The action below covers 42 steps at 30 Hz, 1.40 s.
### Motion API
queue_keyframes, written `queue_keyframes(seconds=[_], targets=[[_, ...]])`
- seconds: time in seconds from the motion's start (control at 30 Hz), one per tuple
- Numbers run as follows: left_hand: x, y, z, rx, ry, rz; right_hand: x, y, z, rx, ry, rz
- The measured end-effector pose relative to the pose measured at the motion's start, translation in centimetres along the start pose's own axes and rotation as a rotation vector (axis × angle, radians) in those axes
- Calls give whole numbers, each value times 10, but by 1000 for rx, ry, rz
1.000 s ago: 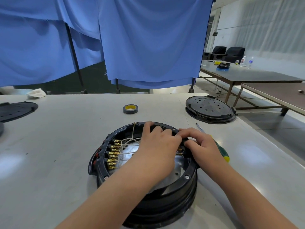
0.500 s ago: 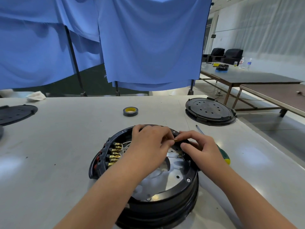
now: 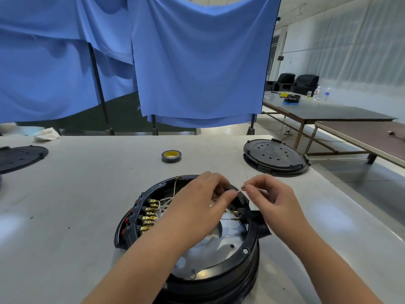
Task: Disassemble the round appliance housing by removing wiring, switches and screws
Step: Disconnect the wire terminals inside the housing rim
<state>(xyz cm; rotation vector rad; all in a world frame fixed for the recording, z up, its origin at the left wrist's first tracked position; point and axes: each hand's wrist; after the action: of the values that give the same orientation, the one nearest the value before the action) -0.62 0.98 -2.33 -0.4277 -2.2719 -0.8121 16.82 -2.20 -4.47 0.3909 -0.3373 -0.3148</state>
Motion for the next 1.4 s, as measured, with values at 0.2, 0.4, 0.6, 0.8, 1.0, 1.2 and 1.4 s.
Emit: queue_keyframes(seconds=[0.2,0.4,0.6,0.8,1.0,1.2,1.4], targets=[[2,1,5,91,22,2,32,25,0,-257,155,-291],[0,-2,4,101,86,265,27,56,-23,-398,98,-343],[-2,-4,2,108,118,335,6,65,-50,-354,-314,-123],[-3,-3,3,95,108,330,7,62,-56,-242,-768,149],[-4,-3,4,120,82,340,8,44,-26,-226,-366,46],[-6,3,4,155,45,334,-6,9,-6,-237,-155,172],[-7,16,-6,147,140,360,-16,3,-11,-210,-66,104]])
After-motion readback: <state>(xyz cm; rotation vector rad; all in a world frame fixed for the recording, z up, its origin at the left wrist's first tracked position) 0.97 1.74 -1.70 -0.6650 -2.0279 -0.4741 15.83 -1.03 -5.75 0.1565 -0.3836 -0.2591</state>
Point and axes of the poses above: each hand's wrist, its own y-axis towards the middle knuckle, its own x-axis out of the back of the hand, z = x × y, and after that the axes turned 2 degrees about -y, right-handed
